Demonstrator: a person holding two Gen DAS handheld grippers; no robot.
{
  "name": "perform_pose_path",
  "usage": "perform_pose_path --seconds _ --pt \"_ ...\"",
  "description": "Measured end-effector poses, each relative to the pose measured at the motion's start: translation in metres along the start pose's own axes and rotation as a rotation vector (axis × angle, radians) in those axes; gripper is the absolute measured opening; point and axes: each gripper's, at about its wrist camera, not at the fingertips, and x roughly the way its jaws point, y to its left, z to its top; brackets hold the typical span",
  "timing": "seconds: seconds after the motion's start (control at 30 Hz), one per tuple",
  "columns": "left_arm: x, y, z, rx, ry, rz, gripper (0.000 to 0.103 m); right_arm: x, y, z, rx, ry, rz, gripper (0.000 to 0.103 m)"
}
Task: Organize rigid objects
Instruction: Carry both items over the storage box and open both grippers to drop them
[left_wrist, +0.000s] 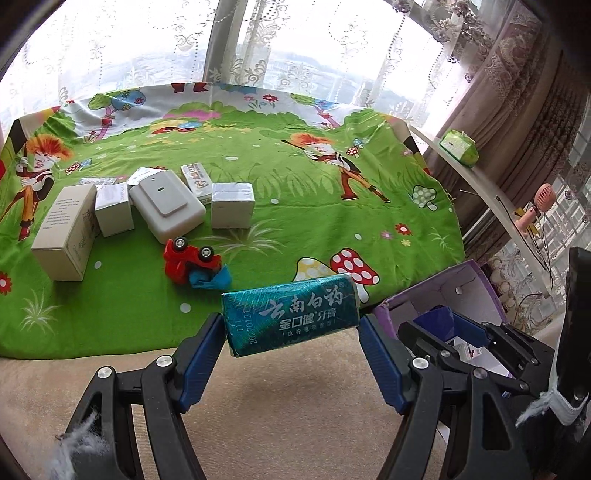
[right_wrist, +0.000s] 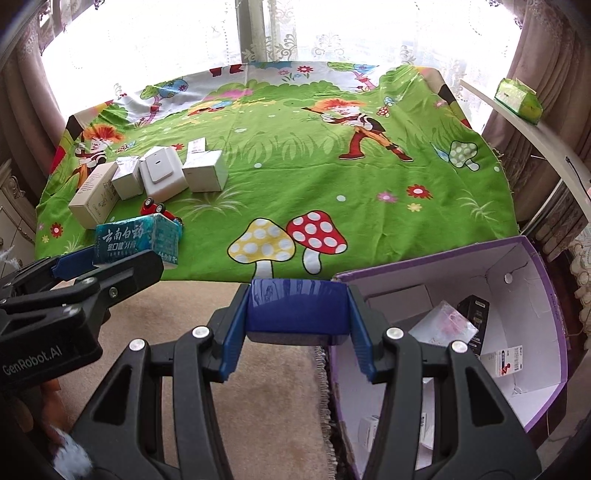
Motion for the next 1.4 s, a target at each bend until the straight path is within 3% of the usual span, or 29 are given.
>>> perform_pose_path --seconds 0.93,1.13,1.27,1.4 --pt "0.016 -0.111 -0.015 0.315 0.069 -0.247 0.075 -0.022 -0.123 -0.046 0.194 0.061 -0.144 0.054" --pt "0.02 -0.122 -0.017 0.34 0.087 -0.291 0.076 -0.022 -0.13 -0.048 0.214 0.069 -0.141 0.054" --pt "0.023 -0.124 -0.016 0.339 0.098 -0.279 0.08 -0.023 -0.133 -0.048 0.226 0.066 -0.146 0.062" --pt "0.022 -0.118 -0.015 0.312 0.093 -0.283 0.08 -0.024 -0.134 -0.047 0.229 0.064 -0.144 0.062"
